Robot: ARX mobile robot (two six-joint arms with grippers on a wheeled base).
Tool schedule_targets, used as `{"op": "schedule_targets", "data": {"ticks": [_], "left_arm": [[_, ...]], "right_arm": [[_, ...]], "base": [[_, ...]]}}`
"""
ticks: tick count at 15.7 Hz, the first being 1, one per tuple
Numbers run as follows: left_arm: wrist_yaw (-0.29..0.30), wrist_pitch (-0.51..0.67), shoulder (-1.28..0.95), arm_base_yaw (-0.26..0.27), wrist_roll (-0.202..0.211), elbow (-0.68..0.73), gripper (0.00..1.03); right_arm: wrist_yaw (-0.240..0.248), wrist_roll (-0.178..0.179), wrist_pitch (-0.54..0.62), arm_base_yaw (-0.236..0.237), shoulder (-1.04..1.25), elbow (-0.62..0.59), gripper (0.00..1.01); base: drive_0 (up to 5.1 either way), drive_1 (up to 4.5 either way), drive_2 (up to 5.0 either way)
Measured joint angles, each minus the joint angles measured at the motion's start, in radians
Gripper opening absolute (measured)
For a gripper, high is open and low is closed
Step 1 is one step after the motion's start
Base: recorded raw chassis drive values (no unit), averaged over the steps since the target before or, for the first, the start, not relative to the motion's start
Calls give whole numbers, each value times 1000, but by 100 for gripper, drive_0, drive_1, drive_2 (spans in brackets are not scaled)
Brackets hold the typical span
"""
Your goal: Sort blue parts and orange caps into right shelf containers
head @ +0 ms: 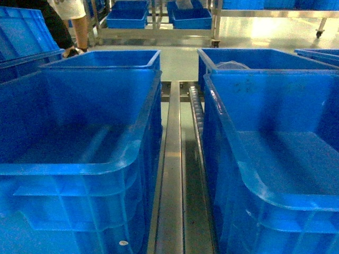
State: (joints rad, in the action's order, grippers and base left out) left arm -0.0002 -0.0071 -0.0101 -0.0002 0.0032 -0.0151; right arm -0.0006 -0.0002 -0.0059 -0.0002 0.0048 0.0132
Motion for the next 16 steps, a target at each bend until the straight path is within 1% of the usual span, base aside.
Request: {"op": "schedule_targets", "data": {"ticks": [1,2,3,4,5,6,7,8,9,10,11,12,13,14,15,16], "left_arm": [[-82,29,-6,-29,-3,0,43],[-230,77,-14,-101,-6,1,43],[-313,63,-7,-134,-8,1,43],[-388,56,-9,-131,-9,1,43],[-418,60,-9,-123,-20,1,43],[-419,63,-9,-130,-23,1,43],[-420,135,-49,-143,-22,0,43],[-406,209,-120,-149,-19,-1,43],[-372,347,-273,-153,2,-11,43],[-330,461,-413,-153,11,-51,43],[-285,568,-537,-139,12,-106,43],[-249,705,-711,-119,12,-196,43],[-228,773,-829,-113,11,-258,43],[-207,810,-942,-98,3,-312,43],[-198,821,-1073,-89,-6,-376,43],[-180,804,-1236,-85,-32,-451,43]], "right_arm": [[3,-4,11,0,-1,-1,44],[5,-24,76,0,-6,-2,44],[5,-35,90,0,-6,-2,44],[-4,-43,63,0,-7,-2,44],[-4,-48,67,0,-8,-2,44],[-1,-49,68,8,-7,-2,44],[1,-45,82,23,-4,-2,44],[-2,-42,102,29,5,0,44],[-2,-32,214,32,97,6,44],[10,-32,334,40,233,24,44],[11,-32,437,46,362,50,44],[19,-33,575,76,540,104,44],[21,-33,656,100,657,149,44],[28,-34,732,117,774,195,44],[38,-34,803,131,911,248,44],[60,-28,863,139,1079,309,44]], "base": [[0,0,0],[0,0,0],[0,0,0],[0,0,0],[0,0,0],[0,0,0],[0,0,0],[0,0,0],[0,0,0],[0,0,0],[0,0,0],[0,0,0],[0,0,0],[0,0,0],[0,0,0],[0,0,0]]}}
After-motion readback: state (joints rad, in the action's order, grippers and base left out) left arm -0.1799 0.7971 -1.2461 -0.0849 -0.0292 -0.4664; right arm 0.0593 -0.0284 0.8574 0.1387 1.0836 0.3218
